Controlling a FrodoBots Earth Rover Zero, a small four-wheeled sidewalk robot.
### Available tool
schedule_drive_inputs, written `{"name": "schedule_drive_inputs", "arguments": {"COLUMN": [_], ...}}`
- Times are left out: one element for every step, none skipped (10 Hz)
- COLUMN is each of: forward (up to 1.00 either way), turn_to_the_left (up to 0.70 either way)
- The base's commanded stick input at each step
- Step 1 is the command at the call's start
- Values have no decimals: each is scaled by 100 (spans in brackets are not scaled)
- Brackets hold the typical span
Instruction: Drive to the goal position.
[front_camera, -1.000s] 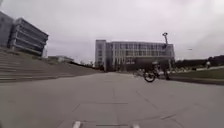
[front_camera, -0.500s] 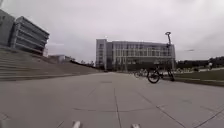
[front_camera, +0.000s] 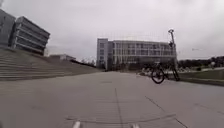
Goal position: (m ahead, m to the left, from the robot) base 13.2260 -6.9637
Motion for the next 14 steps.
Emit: {"name": "schedule_drive_inputs", "arguments": {"forward": [70,70,70,70,70,70,70,70,70,70,70,70,70,70], "turn_to_the_left": [0,0,0,0,0,0,0,0,0,0,0,0,0,0]}}
